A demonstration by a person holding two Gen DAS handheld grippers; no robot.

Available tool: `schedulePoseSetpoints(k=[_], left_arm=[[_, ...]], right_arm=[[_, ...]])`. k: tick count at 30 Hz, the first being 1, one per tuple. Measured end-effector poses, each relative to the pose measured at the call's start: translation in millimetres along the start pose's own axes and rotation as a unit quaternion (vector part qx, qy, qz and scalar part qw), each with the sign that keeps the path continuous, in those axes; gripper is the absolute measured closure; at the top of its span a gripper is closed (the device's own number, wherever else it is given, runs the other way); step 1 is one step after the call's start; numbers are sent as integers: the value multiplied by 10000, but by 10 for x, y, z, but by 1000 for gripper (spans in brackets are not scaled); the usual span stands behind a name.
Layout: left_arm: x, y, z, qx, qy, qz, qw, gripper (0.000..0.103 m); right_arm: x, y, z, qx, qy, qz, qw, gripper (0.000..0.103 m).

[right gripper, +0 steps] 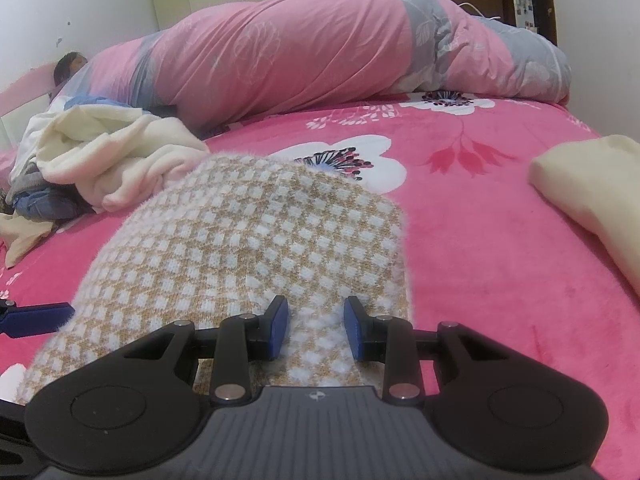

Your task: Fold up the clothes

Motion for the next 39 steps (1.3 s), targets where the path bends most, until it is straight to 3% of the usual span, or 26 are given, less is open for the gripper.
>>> schedulePoseSetpoints(k=[6, 12, 15, 19, 24, 28, 32, 35, 37, 39], left_arm=[[-31, 128, -90, 413, -248, -292, 9984, 40], [-412, 281, -40, 643, -643, -526, 9945, 46], [-562, 325, 247, 830, -334, -667, 9938, 58], [-551, 313, 475, 741, -239, -409, 9961, 57], [-534, 407, 564, 1116, -35, -693, 9913, 55], [-529, 387, 555, 1052, -60, -569, 9928, 54], [-503, 435, 354, 1052, -468, -631, 9913, 53], [-335, 574, 25, 993, -964, -802, 9871, 38], [-144, 669, -181, 922, -1263, -862, 9839, 37], [41, 727, -267, 901, -1315, -946, 9827, 36]], right_arm=[[6, -14, -10, -53, -44, 24, 10000, 70], [10, -22, -15, -91, -75, 57, 9999, 70], [10, -19, -12, -91, -85, 65, 9999, 70], [4, -10, 6, -72, -80, 67, 9999, 70], [3, 4, 14, -43, -100, 62, 9999, 70], [3, 23, 11, 14, -82, 29, 10000, 70], [-32, 30, -12, 34, -2, -24, 10000, 70], [-127, 50, -117, 62, 138, -70, 9999, 69], [-244, 99, -255, 71, 51, -81, 9999, 68], [-406, 206, -427, -176, -247, -95, 9995, 68]])
Point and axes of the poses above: each gripper's, at about its wrist camera, not at the fingertips, and z roughly the way its jaws point, y to its left, x to its underside, the point moved 7 cm from there along z, roughly the way its jaws point, and after that the axes turned 8 degrees about y, right-handed, at the moved point
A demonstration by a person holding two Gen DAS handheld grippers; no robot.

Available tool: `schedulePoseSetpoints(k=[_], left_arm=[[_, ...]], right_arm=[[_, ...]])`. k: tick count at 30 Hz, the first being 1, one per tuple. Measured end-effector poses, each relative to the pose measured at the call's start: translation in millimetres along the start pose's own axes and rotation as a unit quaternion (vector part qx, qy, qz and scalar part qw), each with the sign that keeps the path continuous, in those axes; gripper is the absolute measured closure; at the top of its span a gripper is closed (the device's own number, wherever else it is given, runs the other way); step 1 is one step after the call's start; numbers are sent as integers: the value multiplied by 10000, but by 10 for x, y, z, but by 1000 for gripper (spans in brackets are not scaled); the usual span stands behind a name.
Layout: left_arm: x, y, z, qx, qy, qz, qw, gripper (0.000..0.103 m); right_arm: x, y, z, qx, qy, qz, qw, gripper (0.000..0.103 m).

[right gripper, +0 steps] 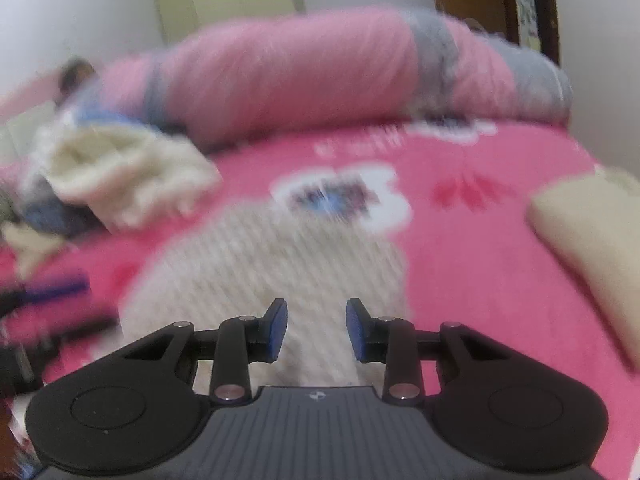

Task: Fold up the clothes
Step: 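Press and smooth the checked cardigan's top with the right tool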

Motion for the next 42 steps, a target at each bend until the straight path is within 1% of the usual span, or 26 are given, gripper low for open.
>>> schedulePoseSetpoints(k=[2, 3, 4, 6, 8, 10, 11, 12, 13, 16, 19, 20, 22, 24, 25, 26, 27, 30, 31, 32, 35, 38, 39, 40, 41, 42], left_arm=[[143, 43, -5, 50, 182, -155, 9997, 36], [223, 46, 30, 135, 348, -251, 9990, 37], [275, 38, 52, 206, 398, -323, 9985, 37], [334, 15, 80, 310, 416, -391, 9979, 37], [353, -3, 111, 387, 497, -382, 9973, 37], [366, 34, 137, 450, 542, -483, 9963, 37], [375, 62, 153, 457, 564, -529, 9960, 37], [387, 90, 170, 463, 588, -574, 9955, 37], [398, 112, 169, 546, 565, -613, 9950, 37], [453, 117, 130, 678, 518, -607, 9945, 37], [472, 111, 97, 681, 488, -606, 9946, 37], [474, 118, 94, 699, 501, -619, 9944, 37], [480, 122, 85, 735, 498, -622, 9941, 37], [486, 130, 87, 767, 491, -635, 9938, 36], [487, 137, 89, 779, 493, -654, 9936, 36], [488, 143, 91, 791, 495, -674, 9933, 36], [490, 152, 96, 738, 491, -684, 9937, 36], [482, 164, 91, 808, 481, -692, 9932, 36], [475, 170, 80, 849, 465, -696, 9929, 36], [470, 175, 63, 886, 450, -685, 9927, 36], [469, 201, -66, 985, 403, -699, 9919, 37], [519, 200, -137, 1000, 459, -637, 9919, 36], [530, 195, -145, 998, 490, -620, 9919, 36], [533, 192, -145, 986, 527, -606, 9919, 36], [536, 188, -133, 947, 575, -593, 9921, 36], [539, 183, -118, 900, 627, -582, 9923, 36]], right_arm=[[-183, 155, -72, -234, -201, -49, 9995, 68], [-273, 264, -44, -347, -230, -138, 9990, 68], [-361, 371, -13, -454, -254, -227, 9984, 68], [-459, 521, 182, -447, -130, -410, 9981, 68], [-469, 565, 529, -514, 245, -410, 9975, 70], [-353, 545, 1015, -291, 767, -350, 9960, 71], [-249, 520, 1226, -372, 908, -263, 9948, 71], [-231, 500, 1292, -509, 909, -108, 9945, 71], [-215, 481, 1353, -636, 911, 37, 9938, 71], [-199, 567, 1287, -420, 895, -239, 9948, 71], [-281, 607, 1165, -284, 894, -202, 9954, 70], [-334, 652, 1083, -238, 830, -259, 9959, 70], [-453, 773, 893, -259, 561, -527, 9967, 70], [-501, 893, 813, -403, 479, -696, 9956, 70], [-472, 927, 865, -386, 587, -766, 9946, 71], [-379, 929, 1020, -244, 842, -830, 9927, 71], [-253, 899, 1187, -148, 992, -873, 9911, 71], [-194, 881, 1271, -114, 850, -865, 9926, 71], [-215, 886, 1245, -72, 882, -854, 9924, 71], [-238, 896, 1191, -24, 871, -878, 9923, 71], [-314, 919, 802, -64, 604, -764, 9952, 71], [-307, 971, 317, -297, 233, -815, 9960, 71], [-252, 991, 241, -344, 285, -866, 9952, 71], [-164, 1002, 244, -325, 451, -942, 9940, 71], [-11, 986, 346, -157, 754, -1063, 9914, 71], [139, 953, 470, -44, 832, -1149, 9899, 70]])
Point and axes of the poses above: each gripper's, at about its wrist camera, not at the fingertips, and z roughly the way its jaws point, y to its left, x to its underside, the point moved 7 cm from there along z, roughly the way its jaws point, and after that the axes turned 8 degrees about y, right-handed, at the moved point
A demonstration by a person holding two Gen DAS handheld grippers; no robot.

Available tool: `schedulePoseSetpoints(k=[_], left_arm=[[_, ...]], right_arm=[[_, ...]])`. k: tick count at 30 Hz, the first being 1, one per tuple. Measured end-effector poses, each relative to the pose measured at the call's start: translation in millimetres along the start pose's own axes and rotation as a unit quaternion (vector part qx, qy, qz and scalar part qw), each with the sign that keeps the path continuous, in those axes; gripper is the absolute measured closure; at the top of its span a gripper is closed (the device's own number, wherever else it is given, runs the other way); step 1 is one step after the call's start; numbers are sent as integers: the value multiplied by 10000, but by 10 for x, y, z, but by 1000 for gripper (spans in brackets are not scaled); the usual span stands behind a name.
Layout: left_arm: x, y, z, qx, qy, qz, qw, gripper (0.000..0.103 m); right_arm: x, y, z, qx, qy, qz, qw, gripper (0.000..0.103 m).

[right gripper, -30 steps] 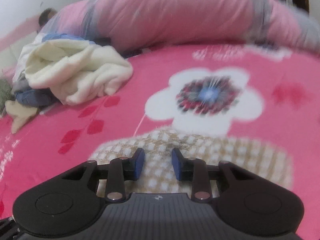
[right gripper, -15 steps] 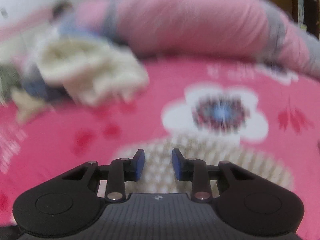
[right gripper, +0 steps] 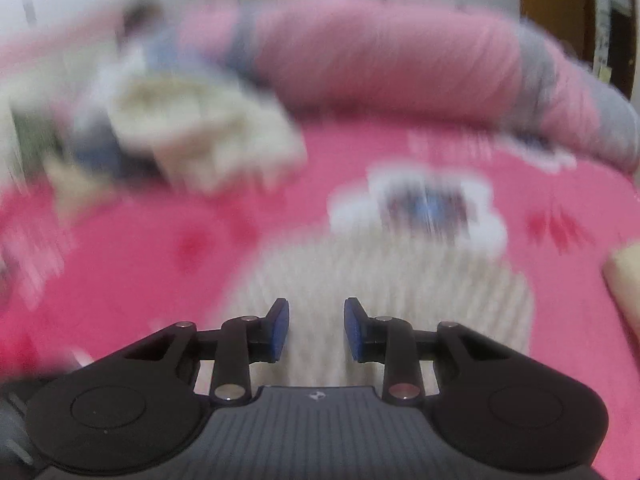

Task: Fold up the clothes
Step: 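Press and smooth the checked cardigan's top with the right tool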

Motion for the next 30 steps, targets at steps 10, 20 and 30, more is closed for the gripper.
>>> schedulePoseSetpoints(k=[10, 20, 30], left_arm=[[92, -55, -224, -84, 36, 439, 9990, 37], [211, -92, -245, -84, 251, 712, 9971, 37], [318, -123, -214, -60, 327, 803, 9962, 36]], right_arm=[[243, -63, -322, -156, 32, 361, 9992, 70], [580, 36, -655, 150, -101, 130, 9998, 71], [1539, -116, -727, 192, -344, 1105, 9931, 70]])
Point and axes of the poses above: each gripper's, at about its wrist camera, not at the fingertips, and z roughly the way its jaws point, y to its left, x to its underside, the point moved 7 cm from there along z, roughly the way its jaws point, and after that the axes turned 8 degrees about y, right-handed, at the moved point
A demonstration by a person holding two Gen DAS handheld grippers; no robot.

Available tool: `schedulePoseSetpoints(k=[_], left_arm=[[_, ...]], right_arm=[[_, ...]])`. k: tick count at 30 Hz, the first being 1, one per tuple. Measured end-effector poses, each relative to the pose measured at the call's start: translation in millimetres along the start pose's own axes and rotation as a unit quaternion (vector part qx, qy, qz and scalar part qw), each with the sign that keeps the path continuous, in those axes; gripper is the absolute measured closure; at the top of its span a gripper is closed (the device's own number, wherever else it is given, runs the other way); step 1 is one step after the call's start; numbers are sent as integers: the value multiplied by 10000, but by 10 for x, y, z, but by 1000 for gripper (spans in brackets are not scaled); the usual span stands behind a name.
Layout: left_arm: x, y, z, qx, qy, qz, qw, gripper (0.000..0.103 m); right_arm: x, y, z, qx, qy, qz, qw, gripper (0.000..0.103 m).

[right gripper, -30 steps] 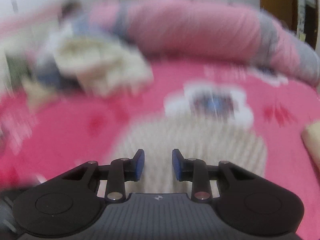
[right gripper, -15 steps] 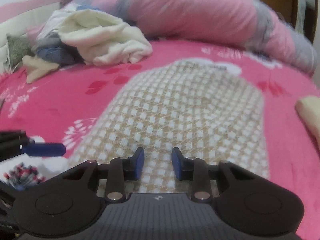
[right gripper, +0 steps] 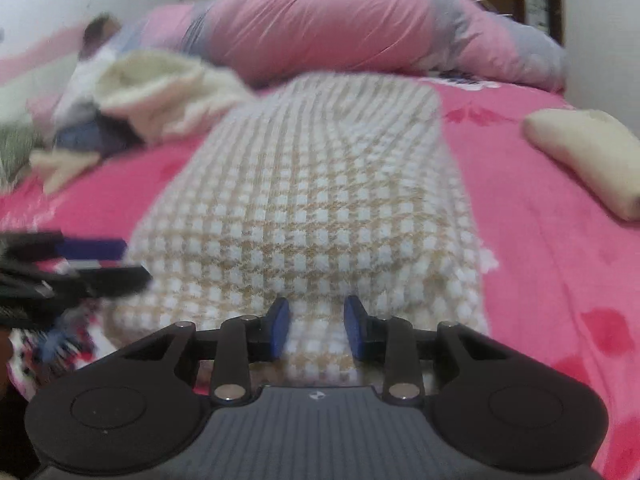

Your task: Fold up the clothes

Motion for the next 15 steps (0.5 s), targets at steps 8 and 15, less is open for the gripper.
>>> schedulePoseSetpoints(k=[8, 15], left_arm=[[11, 63, -17, 150, 96, -280, 9994, 36], [19, 84, -1, 109, 165, -585, 9981, 31]], right_arm=[[225, -679, -732, 283, -756, 1415, 9866, 68], [358, -884, -899, -198, -1212, 2058, 9709, 69]])
Point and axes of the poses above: each gripper's, at about its wrist camera, not at the fingertips, and z roughly the way its jaws point, y to its left, x to its underside, the point moved 7 cm from there along z, roughly the way its jaws point, and after that the axes turned 8 degrees about y, right-handed, at the moved point
